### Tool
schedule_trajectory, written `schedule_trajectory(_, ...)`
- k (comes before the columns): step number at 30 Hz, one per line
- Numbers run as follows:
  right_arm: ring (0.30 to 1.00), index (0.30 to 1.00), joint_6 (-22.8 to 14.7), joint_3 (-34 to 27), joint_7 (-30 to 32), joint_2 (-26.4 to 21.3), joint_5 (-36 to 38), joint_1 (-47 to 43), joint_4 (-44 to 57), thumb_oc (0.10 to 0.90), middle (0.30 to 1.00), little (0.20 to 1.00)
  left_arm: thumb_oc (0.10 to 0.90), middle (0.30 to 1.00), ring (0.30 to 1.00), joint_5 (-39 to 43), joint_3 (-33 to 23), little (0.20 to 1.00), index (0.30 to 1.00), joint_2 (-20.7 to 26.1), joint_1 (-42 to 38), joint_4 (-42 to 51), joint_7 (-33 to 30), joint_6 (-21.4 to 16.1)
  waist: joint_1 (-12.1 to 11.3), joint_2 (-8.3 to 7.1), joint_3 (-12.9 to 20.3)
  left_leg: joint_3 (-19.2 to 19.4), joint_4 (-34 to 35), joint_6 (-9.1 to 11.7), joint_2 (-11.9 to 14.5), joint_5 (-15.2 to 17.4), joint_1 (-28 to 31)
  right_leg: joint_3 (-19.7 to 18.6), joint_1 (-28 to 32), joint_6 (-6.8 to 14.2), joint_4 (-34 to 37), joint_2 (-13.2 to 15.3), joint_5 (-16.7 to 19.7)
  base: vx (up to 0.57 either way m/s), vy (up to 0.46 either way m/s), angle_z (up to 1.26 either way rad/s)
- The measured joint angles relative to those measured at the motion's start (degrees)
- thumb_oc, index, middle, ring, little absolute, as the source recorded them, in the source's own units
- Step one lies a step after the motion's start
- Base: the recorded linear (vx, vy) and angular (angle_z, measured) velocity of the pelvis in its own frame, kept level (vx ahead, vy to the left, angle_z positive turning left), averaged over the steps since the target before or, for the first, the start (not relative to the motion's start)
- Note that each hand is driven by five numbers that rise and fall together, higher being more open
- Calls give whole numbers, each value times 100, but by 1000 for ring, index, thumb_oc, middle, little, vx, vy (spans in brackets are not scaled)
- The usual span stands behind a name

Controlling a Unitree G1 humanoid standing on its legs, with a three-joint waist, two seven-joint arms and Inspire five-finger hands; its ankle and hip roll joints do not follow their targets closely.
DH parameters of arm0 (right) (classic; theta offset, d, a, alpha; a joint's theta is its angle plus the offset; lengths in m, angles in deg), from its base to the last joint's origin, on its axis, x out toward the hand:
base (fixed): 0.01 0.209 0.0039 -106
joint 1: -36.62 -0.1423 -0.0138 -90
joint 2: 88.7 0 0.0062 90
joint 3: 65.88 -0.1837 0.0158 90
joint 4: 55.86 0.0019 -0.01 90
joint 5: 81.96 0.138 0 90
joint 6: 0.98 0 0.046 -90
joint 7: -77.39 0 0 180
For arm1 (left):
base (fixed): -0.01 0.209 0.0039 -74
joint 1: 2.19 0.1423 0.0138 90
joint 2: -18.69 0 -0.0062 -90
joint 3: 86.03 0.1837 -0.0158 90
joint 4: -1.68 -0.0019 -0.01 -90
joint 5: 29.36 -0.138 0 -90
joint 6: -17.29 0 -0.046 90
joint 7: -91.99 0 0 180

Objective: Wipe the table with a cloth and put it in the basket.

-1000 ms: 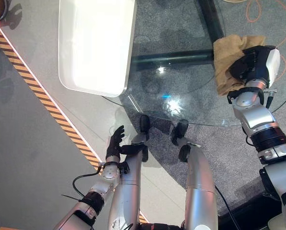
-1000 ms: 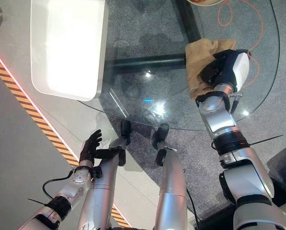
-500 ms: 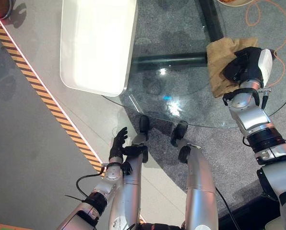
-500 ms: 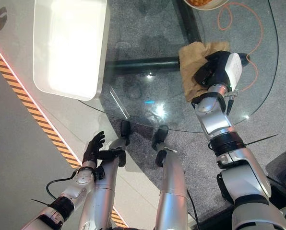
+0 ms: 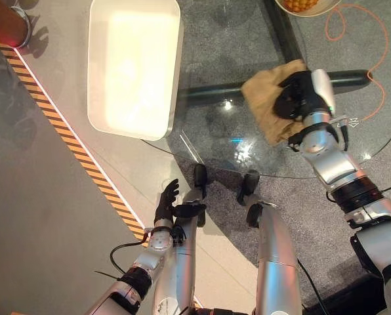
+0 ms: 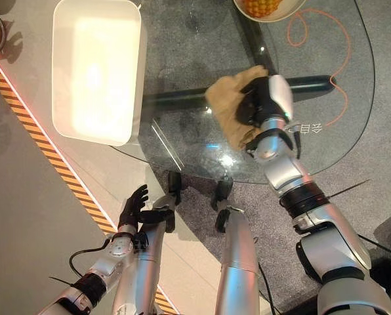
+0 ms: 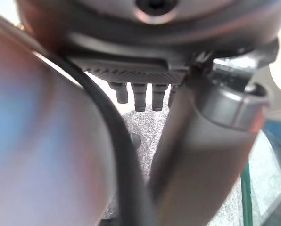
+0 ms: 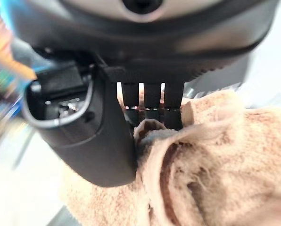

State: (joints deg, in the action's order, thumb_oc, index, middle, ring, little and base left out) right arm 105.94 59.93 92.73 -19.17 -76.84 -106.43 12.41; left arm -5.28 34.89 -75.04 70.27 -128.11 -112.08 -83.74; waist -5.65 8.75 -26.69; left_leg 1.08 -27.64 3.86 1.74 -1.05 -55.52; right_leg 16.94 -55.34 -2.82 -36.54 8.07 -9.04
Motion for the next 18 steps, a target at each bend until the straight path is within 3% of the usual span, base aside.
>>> schedule_trajectory(8, 300, 300, -129, 1002, -1068, 1231, 462, 152, 25, 100, 300, 200, 800, 900, 900, 4, 131, 900, 900, -22, -61, 56, -1, 67, -333, 32, -20, -184, 53, 3, -141, -33, -124, 190, -42, -51, -160, 150, -114, 3, -5, 18)
schedule_trajectory(12, 300, 300, -129, 1339, -1393, 1415, 510, 256, 27, 100, 300, 200, 800, 900, 900, 5, 177, 900, 900, 10, -159, 169, -3, 57, -377, -23, -182, -227, 40, -41, -265, -56, -157, 198, -44, -55, -236, 249, -144, 6, -7, 18)
schedule_trajectory(18, 300, 300, -91, 1238, -1099, 1382, 503, 265, 27, 100, 300, 200, 800, 900, 900, 7, 152, 900, 900, 78, -334, 173, -2, 63, -342, -212, -340, -223, 35, -127, -407, -89, -174, 177, -34, 11, -258, 391, -108, 6, -8, 7)
